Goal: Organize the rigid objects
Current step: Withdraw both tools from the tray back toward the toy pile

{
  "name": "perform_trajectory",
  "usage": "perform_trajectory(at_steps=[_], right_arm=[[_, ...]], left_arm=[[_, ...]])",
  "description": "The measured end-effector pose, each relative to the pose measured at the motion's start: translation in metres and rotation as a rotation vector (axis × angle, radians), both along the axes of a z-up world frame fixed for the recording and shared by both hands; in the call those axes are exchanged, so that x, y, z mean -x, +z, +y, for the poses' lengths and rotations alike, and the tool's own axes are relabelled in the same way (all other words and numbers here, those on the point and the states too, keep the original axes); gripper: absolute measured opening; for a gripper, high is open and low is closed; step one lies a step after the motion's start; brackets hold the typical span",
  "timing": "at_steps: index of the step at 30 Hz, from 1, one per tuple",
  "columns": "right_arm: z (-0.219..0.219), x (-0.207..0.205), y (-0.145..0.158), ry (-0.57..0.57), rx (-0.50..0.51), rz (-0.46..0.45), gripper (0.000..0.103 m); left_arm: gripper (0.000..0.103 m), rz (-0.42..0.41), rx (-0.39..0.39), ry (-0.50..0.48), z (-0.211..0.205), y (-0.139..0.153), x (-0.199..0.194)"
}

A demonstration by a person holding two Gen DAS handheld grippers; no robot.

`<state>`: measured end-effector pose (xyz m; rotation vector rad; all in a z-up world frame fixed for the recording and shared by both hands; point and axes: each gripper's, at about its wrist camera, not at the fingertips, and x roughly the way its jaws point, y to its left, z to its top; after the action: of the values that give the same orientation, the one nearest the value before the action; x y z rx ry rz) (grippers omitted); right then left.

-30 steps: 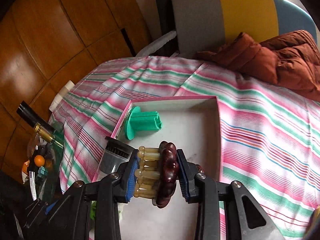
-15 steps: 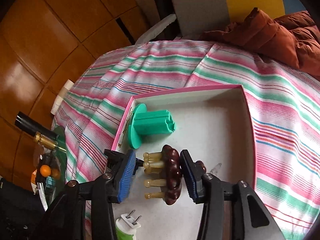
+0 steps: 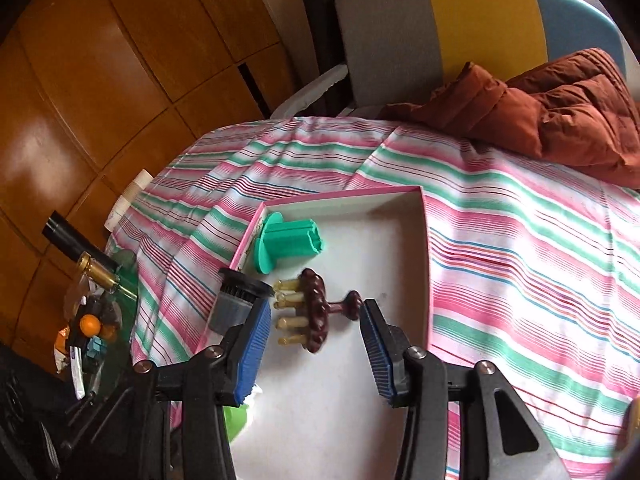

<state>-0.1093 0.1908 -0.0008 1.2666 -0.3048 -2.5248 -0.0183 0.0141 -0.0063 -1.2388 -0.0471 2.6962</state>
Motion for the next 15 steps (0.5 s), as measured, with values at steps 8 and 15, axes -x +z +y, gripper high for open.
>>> perform_trajectory(at_steps=[8, 15], right_arm=[[0.02, -0.034, -0.004, -0.037, -0.069, 0.02, 0.047], [0.045, -0.059, -0.007, -0.084, -0.103, 0.032, 0.047]], left_arm=[[0.058, 0.013, 0.005, -0.016, 0.007, 0.005, -0.005], [0.059, 0.018, 0.014, -0.039, 0.016, 0.007, -0.01]])
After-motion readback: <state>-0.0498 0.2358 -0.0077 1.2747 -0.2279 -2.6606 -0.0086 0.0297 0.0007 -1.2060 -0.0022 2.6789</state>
